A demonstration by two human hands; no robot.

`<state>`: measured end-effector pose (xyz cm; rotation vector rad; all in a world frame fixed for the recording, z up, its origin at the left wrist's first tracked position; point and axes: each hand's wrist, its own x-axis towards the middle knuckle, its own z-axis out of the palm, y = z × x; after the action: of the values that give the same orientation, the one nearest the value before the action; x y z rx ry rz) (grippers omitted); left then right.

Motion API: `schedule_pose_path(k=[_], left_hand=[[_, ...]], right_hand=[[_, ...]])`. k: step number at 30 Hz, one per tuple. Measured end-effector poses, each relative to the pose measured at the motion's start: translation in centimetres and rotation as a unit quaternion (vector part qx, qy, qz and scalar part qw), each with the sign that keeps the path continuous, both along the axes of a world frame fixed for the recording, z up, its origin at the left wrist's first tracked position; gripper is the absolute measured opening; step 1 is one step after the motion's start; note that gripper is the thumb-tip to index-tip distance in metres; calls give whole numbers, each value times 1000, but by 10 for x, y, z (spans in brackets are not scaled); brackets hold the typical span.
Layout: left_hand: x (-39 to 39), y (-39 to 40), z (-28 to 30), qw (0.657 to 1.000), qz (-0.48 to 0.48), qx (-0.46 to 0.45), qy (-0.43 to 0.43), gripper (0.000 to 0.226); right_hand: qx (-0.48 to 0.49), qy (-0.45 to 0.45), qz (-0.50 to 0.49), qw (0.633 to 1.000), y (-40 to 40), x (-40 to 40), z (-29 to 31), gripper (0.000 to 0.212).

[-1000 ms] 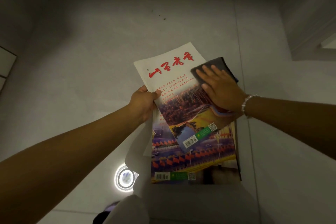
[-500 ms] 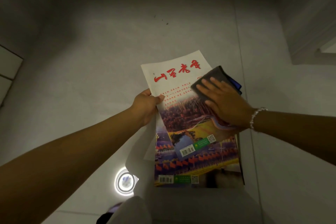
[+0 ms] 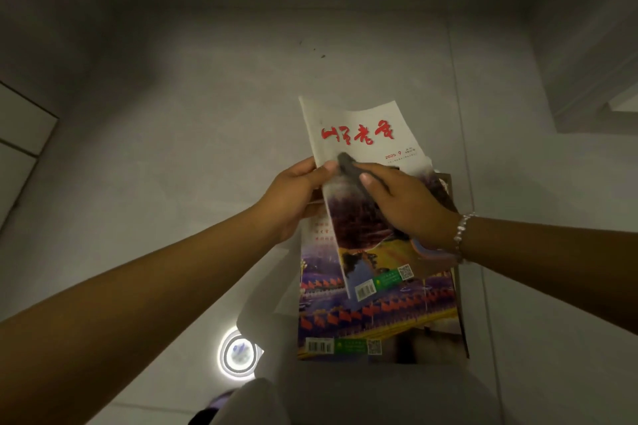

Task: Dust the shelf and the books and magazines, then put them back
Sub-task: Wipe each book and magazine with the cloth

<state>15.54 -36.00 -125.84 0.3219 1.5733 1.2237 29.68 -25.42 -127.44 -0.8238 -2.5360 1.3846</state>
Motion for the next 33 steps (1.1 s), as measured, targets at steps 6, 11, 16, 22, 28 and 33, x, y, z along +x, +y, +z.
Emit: schedule_pose_path(k=[6, 11, 16, 22, 28, 33], left_hand=[[7, 5, 17, 1000, -18, 8, -14, 39], [8, 8, 25, 998, -26, 40, -43, 46], [9, 8, 31, 994, -38, 69, -76, 44], [11, 8, 32, 995, -5, 76, -69, 33], [7, 3, 19, 998, 22, 20, -57, 37], [-1, -6, 11, 997, -3, 14, -77, 41]], right_hand=[[-84, 8, -75, 994, -10, -19, 44, 35], [-85, 27, -48, 995, -1, -14, 58, 20], [-58, 21, -71, 996, 6, -11, 65, 16], [-114, -16, -120, 986, 20, -2, 83, 21], [-344, 32, -134, 929, 38, 6, 108, 31], [-357, 40, -146, 922, 52, 14, 108, 31]])
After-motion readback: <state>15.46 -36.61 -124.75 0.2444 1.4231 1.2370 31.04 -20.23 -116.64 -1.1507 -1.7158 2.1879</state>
